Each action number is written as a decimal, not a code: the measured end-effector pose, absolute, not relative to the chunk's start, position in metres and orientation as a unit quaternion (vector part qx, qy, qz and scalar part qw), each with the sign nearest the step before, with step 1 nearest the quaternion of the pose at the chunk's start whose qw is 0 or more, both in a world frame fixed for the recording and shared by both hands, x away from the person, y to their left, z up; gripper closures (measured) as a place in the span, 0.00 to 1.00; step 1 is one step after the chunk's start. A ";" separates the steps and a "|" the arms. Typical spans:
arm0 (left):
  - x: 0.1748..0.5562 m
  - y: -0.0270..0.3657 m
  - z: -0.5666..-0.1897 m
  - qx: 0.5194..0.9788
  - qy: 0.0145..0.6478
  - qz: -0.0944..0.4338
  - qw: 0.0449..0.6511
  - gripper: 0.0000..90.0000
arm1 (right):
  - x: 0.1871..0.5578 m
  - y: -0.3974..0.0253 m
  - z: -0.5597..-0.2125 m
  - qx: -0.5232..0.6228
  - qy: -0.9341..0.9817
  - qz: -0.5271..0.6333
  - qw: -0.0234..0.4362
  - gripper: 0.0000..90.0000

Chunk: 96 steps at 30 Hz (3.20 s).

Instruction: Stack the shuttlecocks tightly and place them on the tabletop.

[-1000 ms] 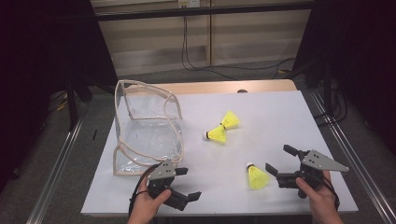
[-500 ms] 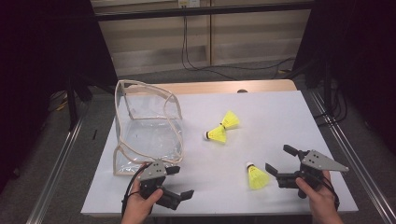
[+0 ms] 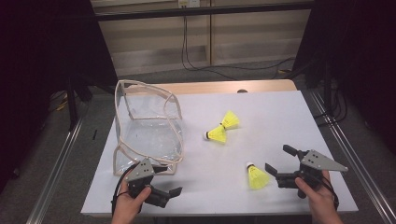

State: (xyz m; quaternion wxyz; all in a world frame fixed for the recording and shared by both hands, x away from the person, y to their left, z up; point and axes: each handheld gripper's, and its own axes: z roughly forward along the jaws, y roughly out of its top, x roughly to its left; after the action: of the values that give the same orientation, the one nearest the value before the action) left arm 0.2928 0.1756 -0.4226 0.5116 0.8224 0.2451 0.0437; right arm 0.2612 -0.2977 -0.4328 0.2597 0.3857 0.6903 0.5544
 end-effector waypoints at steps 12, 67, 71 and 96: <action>0.293 0.184 -0.420 0.824 0.238 0.044 0.513 0.04 | 0.261 -0.298 -0.433 0.386 0.690 0.554 0.260 0.03; 0.304 0.219 -0.428 0.812 0.270 0.079 0.512 0.04 | 0.291 -0.301 -0.420 0.398 0.700 0.529 0.267 0.03; 0.304 0.220 -0.428 0.811 0.270 0.078 0.513 0.04 | 0.301 -0.298 -0.418 0.398 0.707 0.523 0.262 0.03; 0.304 0.219 -0.428 0.810 0.268 0.076 0.517 0.04 | 0.353 -0.278 -0.404 0.411 0.724 0.491 0.255 0.03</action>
State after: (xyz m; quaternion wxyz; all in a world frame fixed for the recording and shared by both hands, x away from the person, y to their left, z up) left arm 0.3038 0.2190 -0.4276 0.5168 0.8095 0.2678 0.0764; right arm 0.3533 -0.2779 -0.4039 0.2546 0.4114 0.7243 0.4914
